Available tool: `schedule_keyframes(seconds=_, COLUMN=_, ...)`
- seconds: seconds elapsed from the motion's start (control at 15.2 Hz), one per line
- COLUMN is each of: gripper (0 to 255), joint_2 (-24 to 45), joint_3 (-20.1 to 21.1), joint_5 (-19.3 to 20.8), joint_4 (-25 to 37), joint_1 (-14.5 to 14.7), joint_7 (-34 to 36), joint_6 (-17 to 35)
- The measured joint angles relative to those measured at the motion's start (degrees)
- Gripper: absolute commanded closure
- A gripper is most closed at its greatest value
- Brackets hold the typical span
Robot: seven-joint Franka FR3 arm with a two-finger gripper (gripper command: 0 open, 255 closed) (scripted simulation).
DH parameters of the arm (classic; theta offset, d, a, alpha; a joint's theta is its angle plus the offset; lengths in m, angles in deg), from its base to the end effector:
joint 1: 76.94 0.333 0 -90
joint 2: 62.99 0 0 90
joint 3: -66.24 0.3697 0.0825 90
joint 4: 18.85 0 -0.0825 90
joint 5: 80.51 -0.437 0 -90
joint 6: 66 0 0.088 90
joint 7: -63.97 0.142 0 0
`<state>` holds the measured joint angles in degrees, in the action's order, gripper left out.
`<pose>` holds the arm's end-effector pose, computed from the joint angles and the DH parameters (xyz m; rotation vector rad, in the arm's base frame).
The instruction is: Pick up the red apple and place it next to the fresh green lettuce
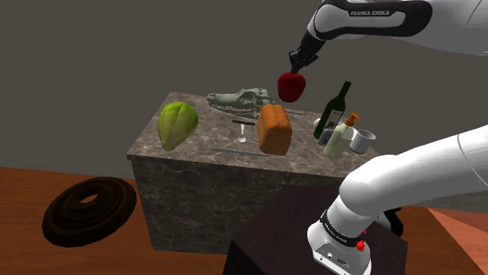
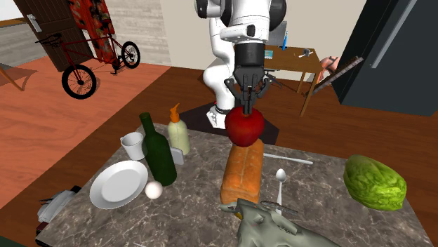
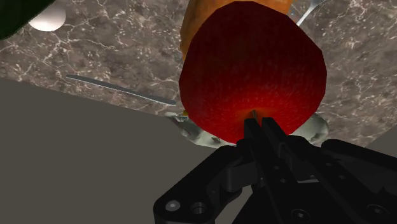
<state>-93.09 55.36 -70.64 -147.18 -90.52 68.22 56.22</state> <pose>0.4179 -0.2203 0.6143 2.8792 -0.6352 0.5910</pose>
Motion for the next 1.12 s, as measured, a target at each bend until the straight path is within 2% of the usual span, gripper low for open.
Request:
schedule_keyframes(seconds=0.73, gripper=255, joint_2=15.9, joint_3=8.6, joint_5=-0.1, joint_4=13.3, joint_1=3.6, joint_7=12.1, joint_6=1.1)
schedule_keyframes(seconds=1.12, gripper=255, joint_2=26.2, joint_3=12.2, joint_5=1.4, joint_4=25.0, joint_1=5.6, joint_7=17.9, joint_6=-1.3)
